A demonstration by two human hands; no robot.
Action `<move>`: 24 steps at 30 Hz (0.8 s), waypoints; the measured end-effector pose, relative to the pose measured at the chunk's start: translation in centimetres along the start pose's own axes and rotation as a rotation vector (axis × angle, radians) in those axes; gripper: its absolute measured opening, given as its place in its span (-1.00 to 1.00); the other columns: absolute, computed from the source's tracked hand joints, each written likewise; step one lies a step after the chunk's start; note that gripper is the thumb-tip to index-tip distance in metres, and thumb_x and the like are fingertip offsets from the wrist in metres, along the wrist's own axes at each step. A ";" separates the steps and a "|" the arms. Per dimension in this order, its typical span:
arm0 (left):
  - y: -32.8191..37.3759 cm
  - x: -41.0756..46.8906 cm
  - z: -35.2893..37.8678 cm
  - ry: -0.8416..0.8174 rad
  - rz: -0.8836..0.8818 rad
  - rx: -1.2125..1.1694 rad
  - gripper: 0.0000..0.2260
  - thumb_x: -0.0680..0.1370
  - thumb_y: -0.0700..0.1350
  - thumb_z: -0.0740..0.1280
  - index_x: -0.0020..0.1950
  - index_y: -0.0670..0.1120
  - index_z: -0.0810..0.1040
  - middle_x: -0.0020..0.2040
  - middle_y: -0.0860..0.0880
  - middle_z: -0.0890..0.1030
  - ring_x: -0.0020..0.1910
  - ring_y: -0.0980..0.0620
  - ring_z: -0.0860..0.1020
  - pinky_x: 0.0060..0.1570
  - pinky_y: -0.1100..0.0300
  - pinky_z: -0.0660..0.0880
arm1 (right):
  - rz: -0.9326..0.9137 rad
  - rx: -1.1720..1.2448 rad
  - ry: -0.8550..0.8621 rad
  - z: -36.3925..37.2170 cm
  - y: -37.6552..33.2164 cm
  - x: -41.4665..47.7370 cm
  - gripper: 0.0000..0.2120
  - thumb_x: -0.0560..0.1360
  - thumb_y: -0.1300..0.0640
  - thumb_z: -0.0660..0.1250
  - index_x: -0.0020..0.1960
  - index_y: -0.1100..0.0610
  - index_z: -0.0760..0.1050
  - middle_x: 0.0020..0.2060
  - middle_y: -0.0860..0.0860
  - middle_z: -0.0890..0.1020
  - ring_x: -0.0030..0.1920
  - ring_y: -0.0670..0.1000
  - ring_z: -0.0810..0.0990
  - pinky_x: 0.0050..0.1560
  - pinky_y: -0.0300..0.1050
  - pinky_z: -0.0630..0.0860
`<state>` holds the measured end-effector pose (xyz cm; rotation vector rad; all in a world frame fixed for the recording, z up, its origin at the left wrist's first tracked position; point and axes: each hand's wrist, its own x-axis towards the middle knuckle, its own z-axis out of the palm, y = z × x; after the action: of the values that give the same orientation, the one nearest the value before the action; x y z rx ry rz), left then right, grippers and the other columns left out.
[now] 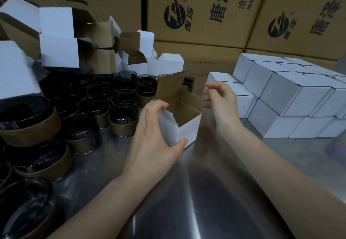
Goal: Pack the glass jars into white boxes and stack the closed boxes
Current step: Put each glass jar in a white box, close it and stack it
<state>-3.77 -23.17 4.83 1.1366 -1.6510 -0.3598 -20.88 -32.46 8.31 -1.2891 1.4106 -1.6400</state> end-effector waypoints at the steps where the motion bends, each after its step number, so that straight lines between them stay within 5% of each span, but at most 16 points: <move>1: 0.0 0.0 0.0 -0.003 0.005 0.005 -0.20 0.31 -0.08 0.56 0.09 0.52 0.05 0.16 0.29 0.27 0.17 0.26 0.34 0.09 0.25 0.34 | 0.027 -0.064 -0.017 0.3 0.5 0.8 -0.80 0.58 0.25 0.22 0.08 0.02 0.54 -0.13 -0.13 0.57 -0.07 -0.07 0.57 0.03 -0.11 0.59; 3: 0.1 0.0 0.0 -0.014 0.011 0.013 -0.17 0.31 -0.08 0.57 0.06 0.55 0.01 0.10 0.34 0.23 0.18 0.26 0.31 0.09 0.23 0.33 | 0.053 -0.182 -0.068 0.9 1.2 2.3 -0.72 0.56 0.22 0.28 0.23 -0.01 0.46 0.03 -0.12 0.54 0.12 -0.04 0.51 0.19 -0.05 0.52; 8: -0.3 -0.1 0.3 -0.053 -0.001 -0.024 -0.21 0.31 -0.10 0.56 0.04 0.51 0.03 0.16 0.33 0.28 0.17 0.22 0.34 0.03 0.30 0.37 | 0.059 -0.372 -0.272 3.2 1.4 6.1 -0.31 0.52 0.14 0.40 0.54 0.12 0.14 0.45 0.08 0.32 0.34 0.04 0.36 0.14 -0.19 0.29; 12: -0.6 0.0 0.3 -0.057 -0.014 -0.058 -0.25 0.31 -0.09 0.54 0.05 0.47 0.05 0.22 0.18 0.35 0.22 0.15 0.40 0.10 0.20 0.42 | 0.111 -0.390 -0.368 4.8 1.2 8.5 -0.10 0.50 0.04 0.44 0.59 0.15 -0.09 0.54 0.09 0.20 0.50 0.14 0.24 0.37 -0.08 0.28; 17: -0.5 0.1 0.3 -0.068 -0.032 -0.061 -0.25 0.33 -0.09 0.55 0.06 0.47 0.05 0.36 0.15 0.33 0.36 0.12 0.36 0.25 0.06 0.44 | 0.147 -0.354 -0.428 5.1 1.2 9.1 -0.16 0.55 0.00 0.36 0.59 0.17 -0.11 0.51 0.10 0.24 0.49 0.10 0.23 0.19 -0.27 0.21; 19: -0.4 0.1 0.3 -0.074 -0.031 -0.060 -0.25 0.34 -0.10 0.54 0.06 0.46 0.04 0.40 0.14 0.30 0.43 0.11 0.31 0.30 0.01 0.42 | 0.121 -0.400 -0.432 5.2 1.3 9.4 -0.44 0.59 0.09 0.32 0.48 0.13 0.14 0.31 0.14 0.41 0.36 0.09 0.35 0.24 -0.17 0.26; 21: -0.4 0.2 0.3 -0.076 -0.027 -0.061 -0.25 0.35 -0.11 0.54 0.06 0.46 0.04 0.42 0.13 0.29 0.45 0.12 0.30 0.31 0.01 0.41 | 0.085 -0.472 -0.401 5.2 1.4 9.5 -0.84 0.61 0.17 0.27 0.13 0.11 0.31 -0.03 0.08 0.43 0.12 0.07 0.36 0.10 -0.09 0.31; 22: -0.4 0.2 0.3 -0.077 -0.028 -0.059 -0.24 0.35 -0.11 0.54 0.06 0.46 0.03 0.43 0.13 0.28 0.45 0.12 0.30 0.31 0.02 0.41 | 0.075 -0.467 -0.392 5.3 1.3 9.5 -0.89 0.61 0.18 0.25 -0.02 0.08 0.32 -0.11 0.05 0.38 0.08 0.06 0.33 0.05 -0.08 0.30; 24: -0.4 0.2 0.3 -0.087 -0.031 -0.045 -0.24 0.36 -0.09 0.54 0.06 0.47 0.02 0.45 0.14 0.26 0.44 0.15 0.29 0.32 0.07 0.41 | 0.087 -0.464 -0.395 5.4 1.3 9.5 -0.70 0.61 0.18 0.26 -0.23 0.00 0.22 -0.15 0.03 0.31 0.05 0.06 0.30 0.01 -0.08 0.27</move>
<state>-3.87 -23.66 4.54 1.1279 -1.6937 -0.4694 -19.28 -43.28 9.48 -1.6682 1.6122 -0.9531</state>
